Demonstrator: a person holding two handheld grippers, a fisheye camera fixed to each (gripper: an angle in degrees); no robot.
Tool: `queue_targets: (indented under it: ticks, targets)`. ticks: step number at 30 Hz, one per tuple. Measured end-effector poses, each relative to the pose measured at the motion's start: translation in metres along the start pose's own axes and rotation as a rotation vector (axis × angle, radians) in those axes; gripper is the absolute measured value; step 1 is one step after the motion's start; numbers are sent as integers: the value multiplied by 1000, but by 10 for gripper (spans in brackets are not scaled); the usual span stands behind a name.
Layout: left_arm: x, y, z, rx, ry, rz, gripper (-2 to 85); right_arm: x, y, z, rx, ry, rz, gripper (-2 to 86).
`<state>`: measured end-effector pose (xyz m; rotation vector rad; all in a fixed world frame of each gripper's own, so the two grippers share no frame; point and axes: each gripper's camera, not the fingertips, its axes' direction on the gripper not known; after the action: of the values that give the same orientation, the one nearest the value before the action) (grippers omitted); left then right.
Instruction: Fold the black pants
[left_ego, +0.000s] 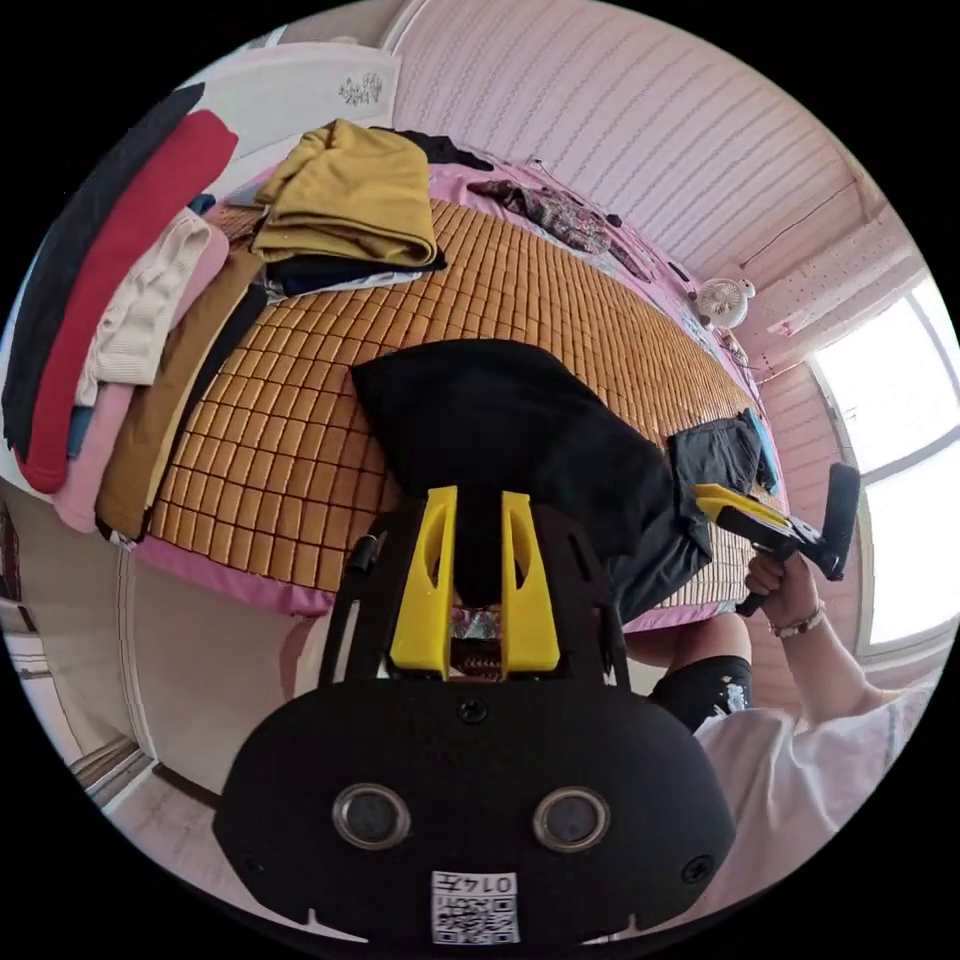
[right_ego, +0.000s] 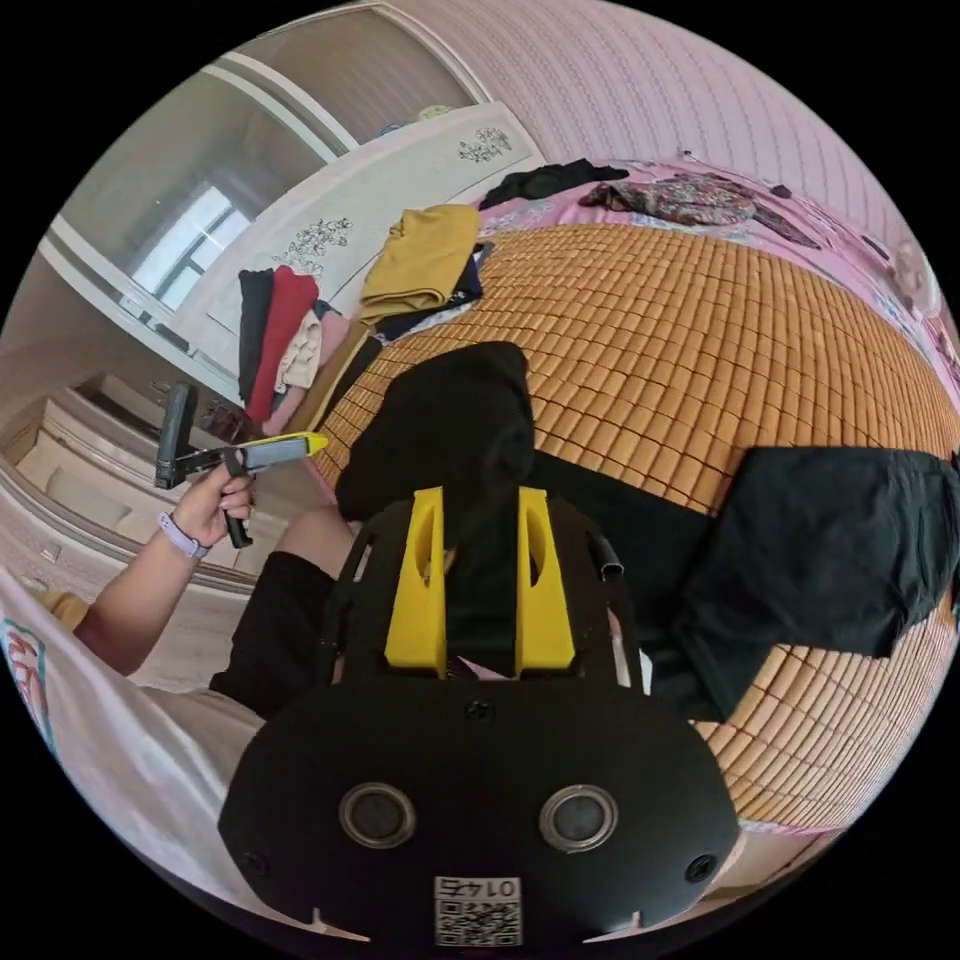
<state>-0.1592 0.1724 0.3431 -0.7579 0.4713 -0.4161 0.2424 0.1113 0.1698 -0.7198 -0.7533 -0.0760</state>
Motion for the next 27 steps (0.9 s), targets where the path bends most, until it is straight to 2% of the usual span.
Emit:
queue_targets:
  ticks: [2,3,5,7,10,12,15,18,21,23,25,27]
  targets:
    - [16,4,-14,67,-90,82,64,47,30,-8,-28,224,97,135]
    - [30,5,-17,87,-103,133,64,57,35,-10,-33,275,118,137]
    - [55,4,-12,75,-20,240,65,85,43,-15,-26,438,157,145]
    - [86,1,4,47,67,351,78,98,38,-5,-50,519,156,156]
    - [145,0,60,-71,199,503,98,111,24,24,-155,484,196,156]
    - [179,-2,115,-240,255,532,99,108,16,29,-171,466,223,141]
    - [208,-4,163,-381,125,620,101,92,15,38,-182,446,122,71]
    - [222,-12,171,-339,15,634,77,97,22,33,-137,343,148,37]
    - [233,-21,183,-365,37,618,7,121,36,-12,109,36,276,28]
    - [245,-34,191,-378,131,586,-3,143,51,-70,375,-108,356,24]
    - [272,-49,195,-356,233,595,-6,153,60,-122,520,-89,363,23]
    - [330,-73,180,-241,393,649,-7,155,70,-180,651,-18,336,22]
